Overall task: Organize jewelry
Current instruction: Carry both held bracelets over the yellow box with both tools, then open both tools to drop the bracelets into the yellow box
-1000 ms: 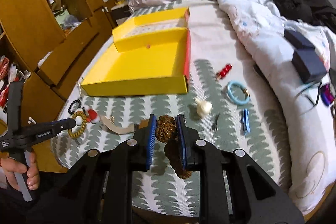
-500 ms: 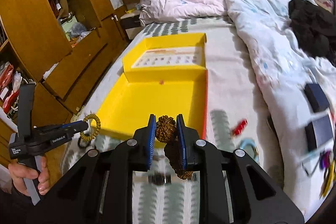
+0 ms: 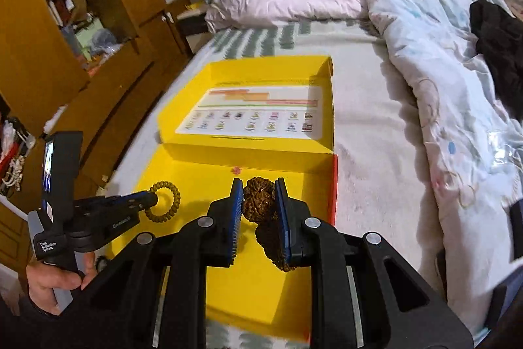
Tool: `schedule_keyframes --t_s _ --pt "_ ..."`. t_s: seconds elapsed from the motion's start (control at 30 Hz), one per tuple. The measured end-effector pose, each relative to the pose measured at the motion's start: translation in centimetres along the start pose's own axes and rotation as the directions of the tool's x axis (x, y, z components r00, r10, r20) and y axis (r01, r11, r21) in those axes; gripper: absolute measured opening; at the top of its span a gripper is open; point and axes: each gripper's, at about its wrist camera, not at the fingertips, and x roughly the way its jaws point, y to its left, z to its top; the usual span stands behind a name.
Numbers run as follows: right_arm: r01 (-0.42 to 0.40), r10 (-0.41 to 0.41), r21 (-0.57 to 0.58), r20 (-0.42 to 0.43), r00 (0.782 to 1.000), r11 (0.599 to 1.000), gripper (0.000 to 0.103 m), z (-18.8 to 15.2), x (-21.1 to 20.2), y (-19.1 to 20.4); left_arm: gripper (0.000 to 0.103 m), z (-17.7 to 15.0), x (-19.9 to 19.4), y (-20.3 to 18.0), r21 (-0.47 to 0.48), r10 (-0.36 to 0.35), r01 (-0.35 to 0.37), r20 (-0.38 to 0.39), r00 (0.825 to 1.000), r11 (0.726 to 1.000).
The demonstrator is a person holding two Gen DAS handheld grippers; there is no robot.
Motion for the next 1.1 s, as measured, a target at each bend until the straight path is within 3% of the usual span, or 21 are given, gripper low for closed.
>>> schedule_keyframes --t_s 0.2,0.47,0.8,0.9,0.97,1.03,1.1 --pt "0.041 -0.042 -0.021 -0.06 0.997 0.999 0.02 0.5 6.8 -0.6 0.01 2.1 5.6 -0.3 -0.003 0.022 -0.022 -0.063 0.998 1.0" --pt "0.001 -0.007 -0.04 -0.139 0.99 0.999 0.02 -0.6 13.2 0.8 0.01 3.6 9.2 -0.3 -0.011 0.039 -0.04 -0.095 0.995 0.999" --pt "-0.029 0.024 -0.024 -0.192 0.981 0.999 0.021 -1.5 16.7 1.5 0.011 3.7 10.2 -0.2 -0.009 0.045 -0.046 -0.077 0.996 0.999" --pt "-0.047 0.044 -0.011 -0.182 0.982 0.999 0.026 -1.6 16.8 1.4 0.012 3.7 10.2 -0.2 -0.009 0.045 -0.046 -0.077 0.996 0.999" --pt "-0.042 0.04 -0.006 -0.174 0.984 0.999 0.027 -1.7 16.6 1.3 0.023 3.4 10.0 0.0 -0.006 0.053 -0.053 -0.076 0.996 0.999" --pt "-0.035 0.034 -0.004 -0.172 0.985 0.999 0.03 -1.6 16.4 1.3 0.048 3.8 9.9 0.2 -0.01 0.064 -0.065 -0.072 0.995 0.998" --pt "-0.034 0.034 0.004 -0.17 0.985 0.999 0.036 -1.6 16.0 1.2 0.055 3.8 9.6 0.5 -0.019 0.062 -0.064 -0.059 0.996 0.998"
